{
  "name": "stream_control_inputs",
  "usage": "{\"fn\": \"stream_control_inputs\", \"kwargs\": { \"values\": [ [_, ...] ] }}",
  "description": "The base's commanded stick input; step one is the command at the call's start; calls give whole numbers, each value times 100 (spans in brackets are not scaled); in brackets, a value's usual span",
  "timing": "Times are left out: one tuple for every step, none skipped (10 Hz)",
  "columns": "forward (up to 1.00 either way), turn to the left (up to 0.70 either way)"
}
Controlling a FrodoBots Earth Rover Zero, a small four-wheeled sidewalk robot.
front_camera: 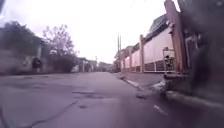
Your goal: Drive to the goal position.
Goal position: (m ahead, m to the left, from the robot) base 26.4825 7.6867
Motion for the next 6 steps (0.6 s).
{"fn": "stream_control_inputs", "kwargs": {
  "values": [
    [70,0],
    [70,0],
    [70,-34],
    [70,-35],
    [70,-35],
    [70,-35]
  ]
}}
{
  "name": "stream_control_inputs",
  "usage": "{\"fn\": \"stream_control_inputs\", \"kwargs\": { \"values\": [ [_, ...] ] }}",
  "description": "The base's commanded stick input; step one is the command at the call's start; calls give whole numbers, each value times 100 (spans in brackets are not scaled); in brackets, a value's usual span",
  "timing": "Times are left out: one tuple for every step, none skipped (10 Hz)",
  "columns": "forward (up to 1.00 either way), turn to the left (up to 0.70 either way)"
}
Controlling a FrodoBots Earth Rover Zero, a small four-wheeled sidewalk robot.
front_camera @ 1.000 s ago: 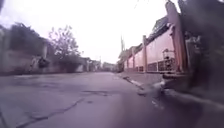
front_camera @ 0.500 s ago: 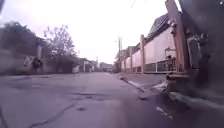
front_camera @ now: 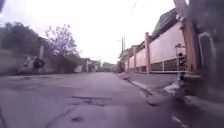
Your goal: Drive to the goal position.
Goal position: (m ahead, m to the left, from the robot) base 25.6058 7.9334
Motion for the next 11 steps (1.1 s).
{"fn": "stream_control_inputs", "kwargs": {
  "values": [
    [70,-35],
    [70,-16],
    [70,-2],
    [70,0],
    [70,0],
    [70,0],
    [70,0],
    [70,0],
    [70,0],
    [70,0],
    [70,0]
  ]
}}
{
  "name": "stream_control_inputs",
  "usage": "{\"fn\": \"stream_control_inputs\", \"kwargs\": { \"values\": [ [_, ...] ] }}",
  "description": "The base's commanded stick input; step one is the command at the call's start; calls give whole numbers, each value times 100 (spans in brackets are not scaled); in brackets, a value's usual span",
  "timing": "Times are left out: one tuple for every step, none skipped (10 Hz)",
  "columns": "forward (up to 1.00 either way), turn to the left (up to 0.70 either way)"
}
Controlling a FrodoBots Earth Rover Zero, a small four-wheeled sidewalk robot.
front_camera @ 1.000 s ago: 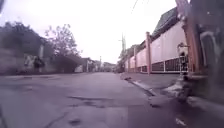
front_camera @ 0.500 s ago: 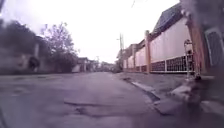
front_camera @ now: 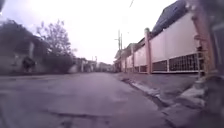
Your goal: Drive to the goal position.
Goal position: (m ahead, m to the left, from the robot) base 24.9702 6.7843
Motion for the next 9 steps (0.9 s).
{"fn": "stream_control_inputs", "kwargs": {
  "values": [
    [70,0],
    [70,0],
    [70,0],
    [70,0],
    [70,0],
    [70,0],
    [70,0],
    [70,0],
    [70,0]
  ]
}}
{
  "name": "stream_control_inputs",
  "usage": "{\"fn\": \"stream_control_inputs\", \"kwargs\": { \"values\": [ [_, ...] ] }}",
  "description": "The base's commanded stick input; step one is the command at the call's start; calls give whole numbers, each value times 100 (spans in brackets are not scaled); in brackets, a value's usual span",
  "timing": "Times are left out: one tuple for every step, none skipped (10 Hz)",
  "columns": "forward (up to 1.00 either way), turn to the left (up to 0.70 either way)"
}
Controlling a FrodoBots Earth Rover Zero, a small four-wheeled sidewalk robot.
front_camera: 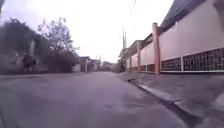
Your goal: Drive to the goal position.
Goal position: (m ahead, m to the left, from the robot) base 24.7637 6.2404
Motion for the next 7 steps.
{"fn": "stream_control_inputs", "kwargs": {
  "values": [
    [70,0],
    [70,0],
    [70,0],
    [70,0],
    [70,0],
    [70,0],
    [70,0]
  ]
}}
